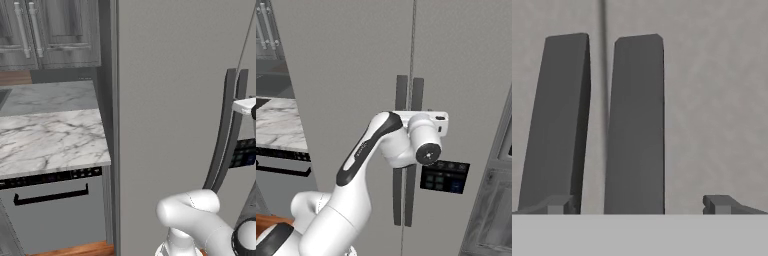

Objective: Open the freezer door, pick up the ice cube tray from the freezer, and place it on the dining counter.

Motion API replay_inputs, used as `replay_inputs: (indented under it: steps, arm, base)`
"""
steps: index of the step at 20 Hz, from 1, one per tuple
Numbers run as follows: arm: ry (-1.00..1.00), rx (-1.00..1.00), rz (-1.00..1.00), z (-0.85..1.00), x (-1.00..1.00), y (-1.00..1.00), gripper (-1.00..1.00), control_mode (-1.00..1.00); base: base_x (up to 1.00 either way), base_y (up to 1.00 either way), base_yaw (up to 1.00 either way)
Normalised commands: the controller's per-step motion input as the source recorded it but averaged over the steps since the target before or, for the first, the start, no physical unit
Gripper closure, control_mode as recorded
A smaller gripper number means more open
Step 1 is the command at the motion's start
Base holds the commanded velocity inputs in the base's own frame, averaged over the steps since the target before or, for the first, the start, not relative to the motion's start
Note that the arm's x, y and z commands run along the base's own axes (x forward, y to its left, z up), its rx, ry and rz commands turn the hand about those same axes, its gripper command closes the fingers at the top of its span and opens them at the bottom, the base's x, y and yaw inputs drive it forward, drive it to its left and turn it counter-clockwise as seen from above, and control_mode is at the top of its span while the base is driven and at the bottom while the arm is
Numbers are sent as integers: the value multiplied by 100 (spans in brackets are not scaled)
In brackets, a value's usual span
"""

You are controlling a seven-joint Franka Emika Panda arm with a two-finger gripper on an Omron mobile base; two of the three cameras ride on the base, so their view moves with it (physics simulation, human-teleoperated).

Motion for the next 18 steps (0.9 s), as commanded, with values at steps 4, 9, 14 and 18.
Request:
replay_inputs:
  steps: [4,9,14,18]
  arm:
    - [-1,0,2,-5,17,-9,-100,-100]
    - [0,0,4,-8,19,-1,-100,-100]
    - [0,0,4,-9,24,0,-100,-100]
    - [0,0,4,-10,21,0,-100,-100]
  base:
    - [0,0,0]
    - [0,0,0]
    - [0,0,0]
    - [0,0,0]
